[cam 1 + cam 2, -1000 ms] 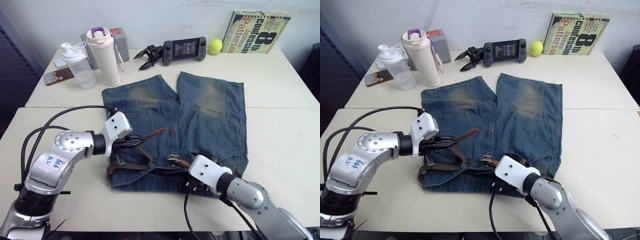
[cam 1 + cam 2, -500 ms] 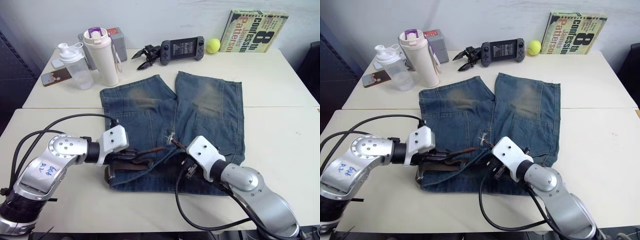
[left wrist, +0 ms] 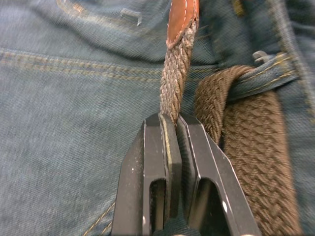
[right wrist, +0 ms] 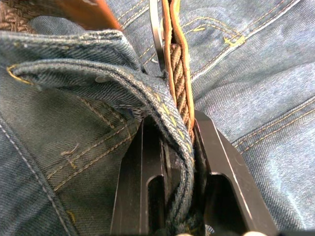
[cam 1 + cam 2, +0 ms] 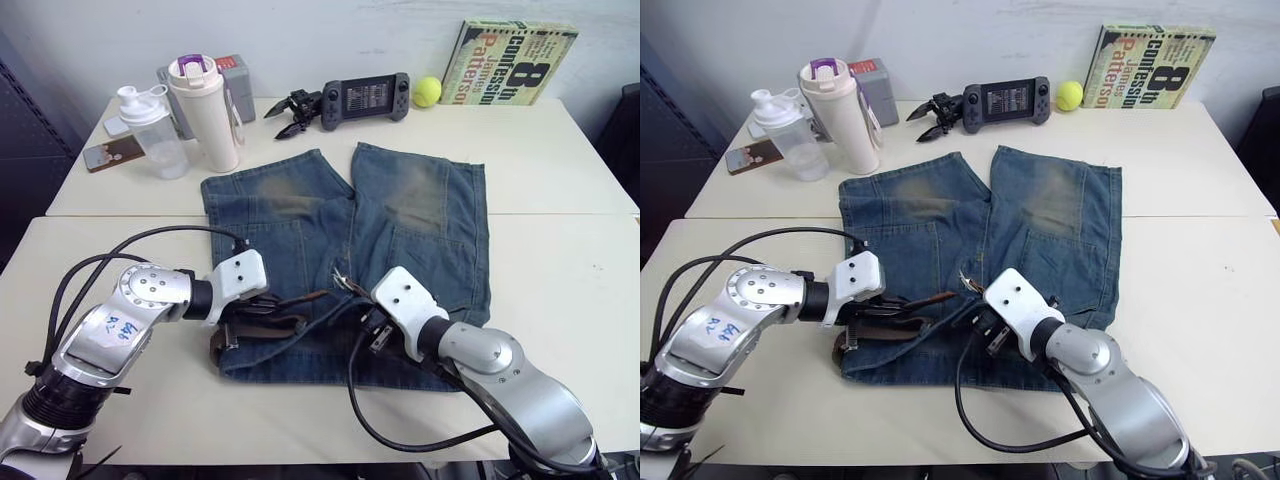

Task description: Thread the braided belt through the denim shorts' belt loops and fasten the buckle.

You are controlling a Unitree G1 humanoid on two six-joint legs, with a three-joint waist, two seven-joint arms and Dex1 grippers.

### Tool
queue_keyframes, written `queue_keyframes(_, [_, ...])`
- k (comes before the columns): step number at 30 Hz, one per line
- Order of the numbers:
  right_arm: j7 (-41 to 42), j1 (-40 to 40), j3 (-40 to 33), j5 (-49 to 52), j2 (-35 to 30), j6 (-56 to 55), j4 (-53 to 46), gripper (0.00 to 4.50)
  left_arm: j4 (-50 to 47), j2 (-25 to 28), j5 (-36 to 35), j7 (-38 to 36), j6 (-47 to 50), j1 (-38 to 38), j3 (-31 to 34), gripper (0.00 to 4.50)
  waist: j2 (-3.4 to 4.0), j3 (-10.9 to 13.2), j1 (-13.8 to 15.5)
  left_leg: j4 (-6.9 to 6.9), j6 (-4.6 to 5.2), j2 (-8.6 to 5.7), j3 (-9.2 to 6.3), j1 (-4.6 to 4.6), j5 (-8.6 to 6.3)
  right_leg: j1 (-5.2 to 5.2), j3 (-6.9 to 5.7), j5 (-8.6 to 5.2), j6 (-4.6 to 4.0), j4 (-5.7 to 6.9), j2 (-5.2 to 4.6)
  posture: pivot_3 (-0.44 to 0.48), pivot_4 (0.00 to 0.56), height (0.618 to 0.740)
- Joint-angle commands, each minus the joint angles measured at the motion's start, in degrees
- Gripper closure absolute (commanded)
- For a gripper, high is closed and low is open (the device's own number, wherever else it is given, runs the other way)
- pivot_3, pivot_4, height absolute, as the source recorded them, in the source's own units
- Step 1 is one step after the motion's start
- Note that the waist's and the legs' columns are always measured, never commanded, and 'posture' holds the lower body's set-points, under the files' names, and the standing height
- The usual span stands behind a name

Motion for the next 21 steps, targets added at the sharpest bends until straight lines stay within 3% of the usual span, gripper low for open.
queue_keyframes(1, [-1.2,-0.6,-0.1,0.7,0.4,0.1,-4.4,4.49,-2.3,-0.4,-0.4,1.0,2.0,-0.3,1.0,4.5,0.0,0.0,0.0,0.0,0.0,-0.01,0.0,0.0,0.0,0.0,0.0,0.0,0.0,0.0,-0.01,0.0,0.15,0.739])
queue_keyframes(21, [-1.2,-5.8,5.1,2.1,-3.6,1.4,-4.6,4.49,-2.2,-3.4,-0.4,3.1,4.5,-3.0,0.2,4.5,0.0,0.0,0.0,0.0,0.0,0.01,0.0,-0.01,0.0,-0.01,-0.01,0.0,0.0,-0.04,-0.01,0.0,0.15,0.739])
